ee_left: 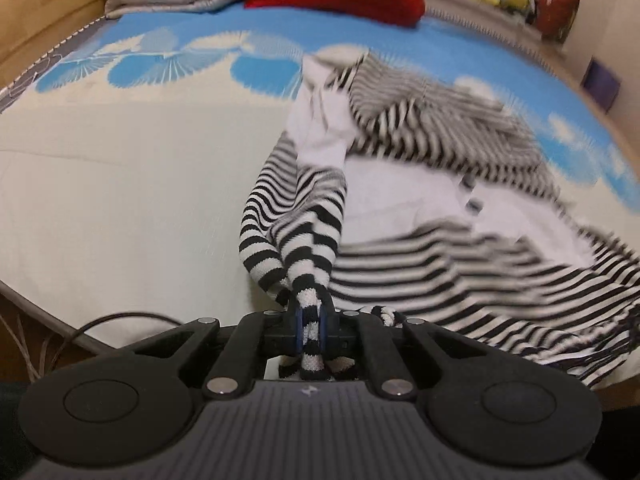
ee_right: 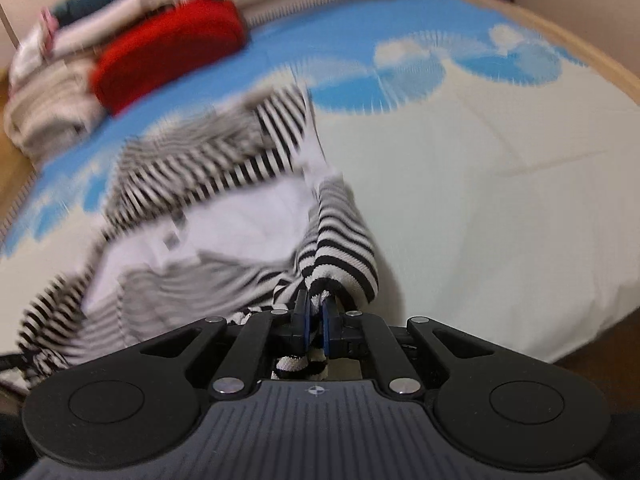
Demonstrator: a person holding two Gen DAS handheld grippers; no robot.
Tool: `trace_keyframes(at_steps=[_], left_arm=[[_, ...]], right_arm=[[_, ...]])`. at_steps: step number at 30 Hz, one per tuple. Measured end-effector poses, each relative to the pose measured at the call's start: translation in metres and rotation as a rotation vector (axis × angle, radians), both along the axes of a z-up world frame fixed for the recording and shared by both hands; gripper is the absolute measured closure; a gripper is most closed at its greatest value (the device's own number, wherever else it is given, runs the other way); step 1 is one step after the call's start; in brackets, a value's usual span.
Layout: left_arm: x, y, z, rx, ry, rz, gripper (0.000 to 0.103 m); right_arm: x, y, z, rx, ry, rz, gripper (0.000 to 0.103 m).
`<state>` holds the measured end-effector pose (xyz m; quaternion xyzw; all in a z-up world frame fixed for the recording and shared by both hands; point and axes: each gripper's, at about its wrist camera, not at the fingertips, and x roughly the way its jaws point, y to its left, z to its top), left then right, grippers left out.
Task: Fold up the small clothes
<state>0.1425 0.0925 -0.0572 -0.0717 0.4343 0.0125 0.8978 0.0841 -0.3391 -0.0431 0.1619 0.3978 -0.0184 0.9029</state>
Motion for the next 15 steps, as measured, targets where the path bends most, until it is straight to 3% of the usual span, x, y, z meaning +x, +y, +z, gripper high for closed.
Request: trace_keyframes(at_steps=[2, 5, 10, 13, 15], left_arm=[[-0.007, 0.004, 0.021, -0.038, -0.039, 0.002, 0.096], [-0.022, 0.004, 0.055, -0.035, -0.091, -0.017, 0.096], [-0.069, 0.016, 0.110, -0.131, -0.190, -0.060, 0.096], [-0.079, 0.018, 0.125, -0.168, -0.213, -0.094, 0.096], [-0.065, 0.015, 0.127, -0.168, -0.204, -0.117, 0.096]], right_arm=[[-0.005, -0.009, 0.018, 0.039, -0.052, -0.006, 0.098], [-0.020, -0.019, 0.046, 0.081, -0.119, -0.004, 0.099], [-0.076, -0.033, 0.097, 0.105, -0.235, 0.032, 0.099], [-0.103, -0.050, 0.120, 0.146, -0.304, 0.029, 0.100], [-0.103, -0.061, 0.130, 0.162, -0.328, 0.014, 0.101]])
